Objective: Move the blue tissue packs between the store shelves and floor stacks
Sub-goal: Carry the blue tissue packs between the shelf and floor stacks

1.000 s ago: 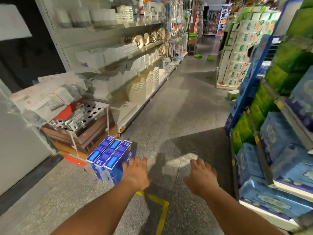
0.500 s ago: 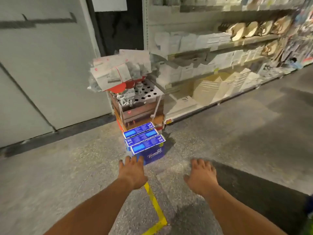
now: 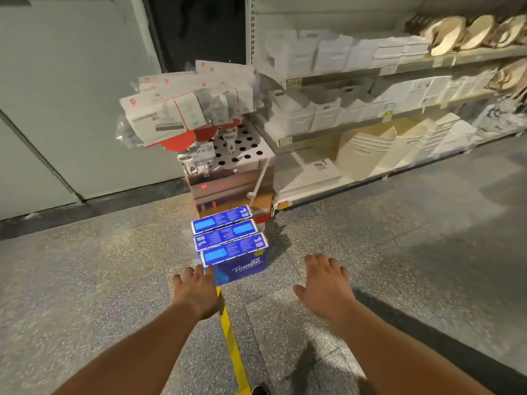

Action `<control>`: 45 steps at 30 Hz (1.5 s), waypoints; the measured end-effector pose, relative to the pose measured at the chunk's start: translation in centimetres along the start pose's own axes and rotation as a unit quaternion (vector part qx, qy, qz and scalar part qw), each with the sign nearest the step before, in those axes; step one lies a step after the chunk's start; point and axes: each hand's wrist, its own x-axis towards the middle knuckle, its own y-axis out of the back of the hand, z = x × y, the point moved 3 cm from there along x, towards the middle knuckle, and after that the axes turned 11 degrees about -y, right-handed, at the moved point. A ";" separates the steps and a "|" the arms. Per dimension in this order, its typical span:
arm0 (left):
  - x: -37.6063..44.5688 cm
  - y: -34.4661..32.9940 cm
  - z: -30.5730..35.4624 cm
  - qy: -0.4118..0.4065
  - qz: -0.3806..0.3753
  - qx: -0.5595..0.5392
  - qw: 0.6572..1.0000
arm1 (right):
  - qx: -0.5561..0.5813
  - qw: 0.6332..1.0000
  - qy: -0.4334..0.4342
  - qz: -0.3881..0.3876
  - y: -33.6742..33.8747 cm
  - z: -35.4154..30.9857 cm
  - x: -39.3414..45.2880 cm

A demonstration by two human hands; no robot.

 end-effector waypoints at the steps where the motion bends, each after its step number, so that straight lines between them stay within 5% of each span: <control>1: 0.9 0.2 0.5 0.006 -0.005 -0.008 1.000 | 0.000 1.000 -0.004 -0.005 0.1 0.5 1.3; 9: 8.1 0.4 0.3 0.093 -0.038 -0.034 0.994 | -0.010 0.996 0.054 -0.070 -3.3 -2.2 13.2; 17: 16.6 -2.9 -1.4 0.144 -0.032 -0.031 0.989 | -0.015 0.987 0.150 -0.049 -7.9 -7.2 26.4; 29: 37.5 -27.6 -8.4 0.120 -0.041 -0.020 0.992 | -0.100 0.969 0.216 -0.061 -32.9 -10.9 44.9; 36: 47.1 -41.3 -12.2 0.110 0.049 -0.030 0.992 | -0.097 0.971 0.217 -0.004 -48.5 -13.9 54.2; 40: 47.8 -42.8 -12.4 0.123 0.116 -0.023 0.985 | -0.133 0.960 0.221 0.106 -49.7 -15.6 54.5; 45: 47.7 -41.0 -13.6 0.064 0.066 0.058 0.994 | -0.146 0.949 0.276 0.048 -48.4 -15.5 56.6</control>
